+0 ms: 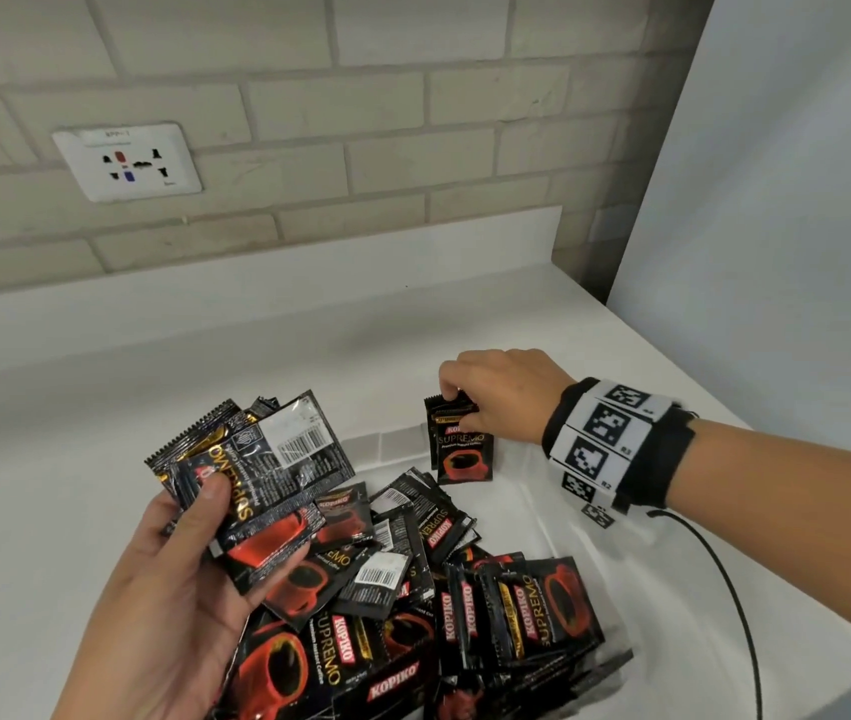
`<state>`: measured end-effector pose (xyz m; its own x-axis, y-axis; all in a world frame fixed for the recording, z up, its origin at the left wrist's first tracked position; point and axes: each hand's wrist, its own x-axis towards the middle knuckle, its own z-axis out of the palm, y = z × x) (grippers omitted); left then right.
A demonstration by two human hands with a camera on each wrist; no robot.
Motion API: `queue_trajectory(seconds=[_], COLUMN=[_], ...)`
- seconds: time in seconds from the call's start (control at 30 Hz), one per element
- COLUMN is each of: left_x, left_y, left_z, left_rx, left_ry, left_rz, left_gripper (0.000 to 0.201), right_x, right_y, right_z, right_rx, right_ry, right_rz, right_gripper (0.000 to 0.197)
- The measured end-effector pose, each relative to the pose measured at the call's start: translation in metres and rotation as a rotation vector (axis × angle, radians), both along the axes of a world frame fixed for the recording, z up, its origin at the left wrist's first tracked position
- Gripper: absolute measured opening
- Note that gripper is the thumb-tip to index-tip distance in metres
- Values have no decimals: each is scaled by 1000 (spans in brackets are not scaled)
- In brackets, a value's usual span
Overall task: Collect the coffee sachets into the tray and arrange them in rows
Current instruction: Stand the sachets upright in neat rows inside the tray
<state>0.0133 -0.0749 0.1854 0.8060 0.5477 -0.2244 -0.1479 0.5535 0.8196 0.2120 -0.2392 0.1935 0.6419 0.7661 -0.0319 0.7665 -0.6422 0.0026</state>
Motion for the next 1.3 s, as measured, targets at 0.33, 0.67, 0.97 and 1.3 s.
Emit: queue_trajectory(seconds=[0.33,0.67,0.97,1.3], left_x=[9,26,21,27], left_y=[-9,-36,-27,-45], left_z=[-6,-2,-4,3], left_rx=[15,74,-1,49], left_ry=[74,79,38,-26], left_rz=[-78,-178,-119,-247], left_gripper=[4,70,54,34], right_x=[-9,-62,-61,-99], right_y=[-14,-11,-28,-13], right_z=[17,27,34,33], right_rx=[249,688,999,390], right_ry=[153,939,876,-81], right_rz=[-156,-164,-285,395], right_gripper=[35,29,21,16])
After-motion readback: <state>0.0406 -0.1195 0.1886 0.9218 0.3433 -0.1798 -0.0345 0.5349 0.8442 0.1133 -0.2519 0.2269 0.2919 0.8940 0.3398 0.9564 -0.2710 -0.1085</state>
